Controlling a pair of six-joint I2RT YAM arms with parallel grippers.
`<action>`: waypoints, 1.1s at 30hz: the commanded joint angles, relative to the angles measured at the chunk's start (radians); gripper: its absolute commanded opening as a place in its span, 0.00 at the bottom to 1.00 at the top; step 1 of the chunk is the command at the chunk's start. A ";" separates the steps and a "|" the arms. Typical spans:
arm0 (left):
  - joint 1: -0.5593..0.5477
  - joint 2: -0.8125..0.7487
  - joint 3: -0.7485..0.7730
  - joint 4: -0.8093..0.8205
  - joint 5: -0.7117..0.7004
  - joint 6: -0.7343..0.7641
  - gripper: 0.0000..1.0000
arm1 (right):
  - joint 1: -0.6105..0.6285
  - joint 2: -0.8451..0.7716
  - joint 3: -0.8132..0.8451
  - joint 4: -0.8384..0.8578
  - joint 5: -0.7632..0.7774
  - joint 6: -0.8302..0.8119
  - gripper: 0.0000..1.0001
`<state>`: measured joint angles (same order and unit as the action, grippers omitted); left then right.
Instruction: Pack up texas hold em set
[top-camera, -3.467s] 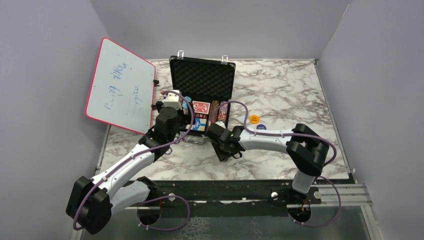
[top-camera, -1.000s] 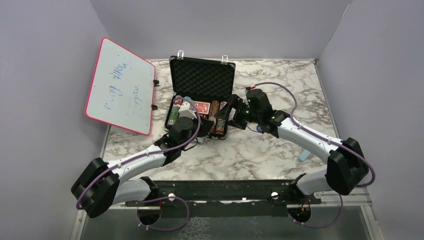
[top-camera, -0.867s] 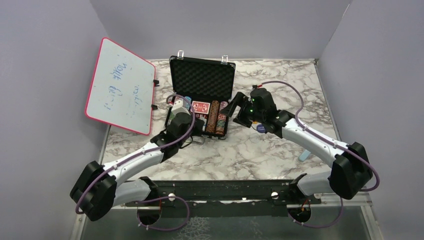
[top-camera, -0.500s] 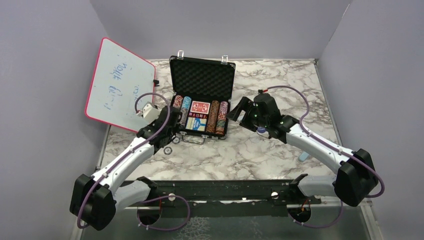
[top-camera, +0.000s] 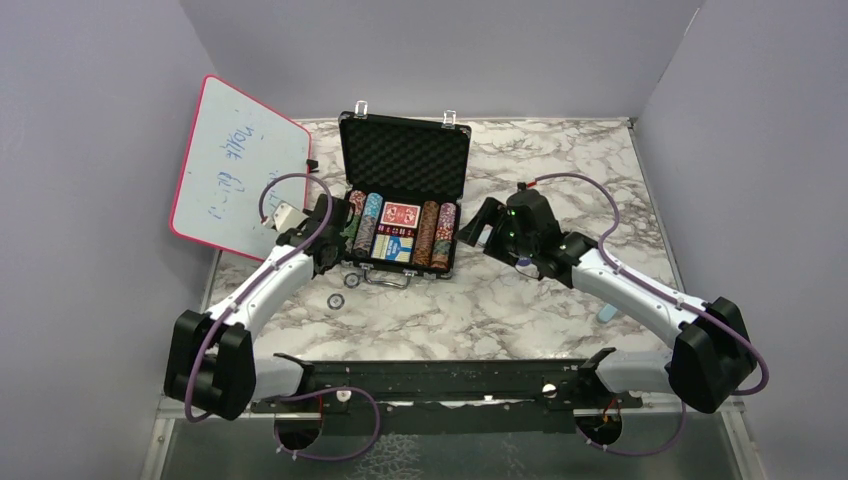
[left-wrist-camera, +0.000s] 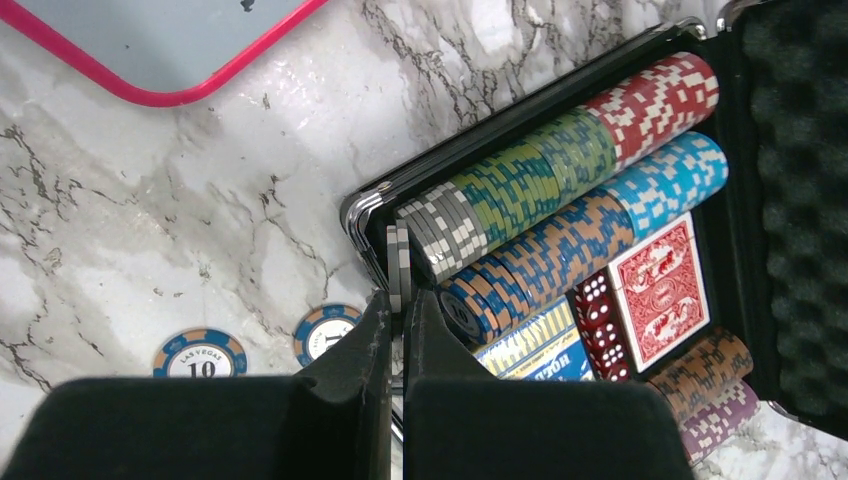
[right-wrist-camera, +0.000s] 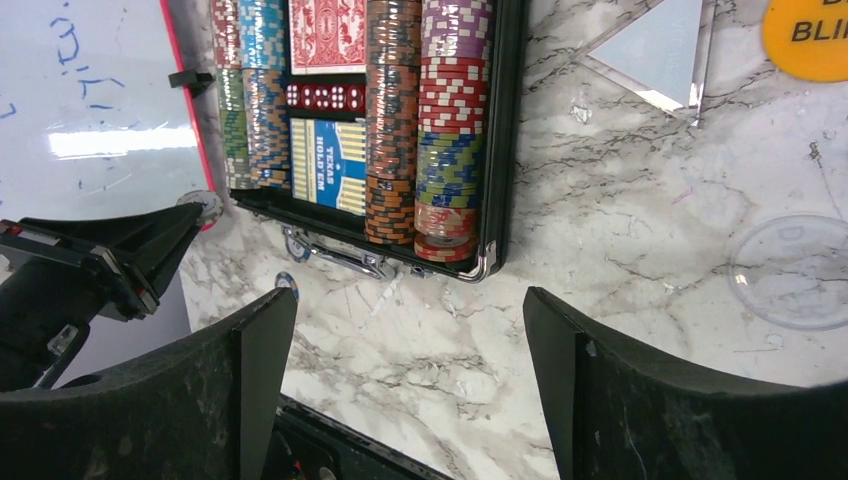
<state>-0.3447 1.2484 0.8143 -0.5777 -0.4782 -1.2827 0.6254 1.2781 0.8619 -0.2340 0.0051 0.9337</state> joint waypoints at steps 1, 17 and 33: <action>0.033 0.057 0.045 0.017 0.086 -0.003 0.00 | -0.001 -0.024 -0.009 -0.029 0.063 -0.027 0.86; 0.055 0.159 0.109 0.046 0.172 -0.032 0.00 | -0.001 -0.035 -0.024 -0.026 0.052 -0.056 0.84; 0.059 0.191 0.099 0.124 0.239 -0.050 0.12 | -0.001 -0.071 -0.030 -0.054 0.080 -0.090 0.84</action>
<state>-0.2825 1.4288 0.8940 -0.5663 -0.3180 -1.3033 0.6254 1.2377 0.8490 -0.2661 0.0444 0.8627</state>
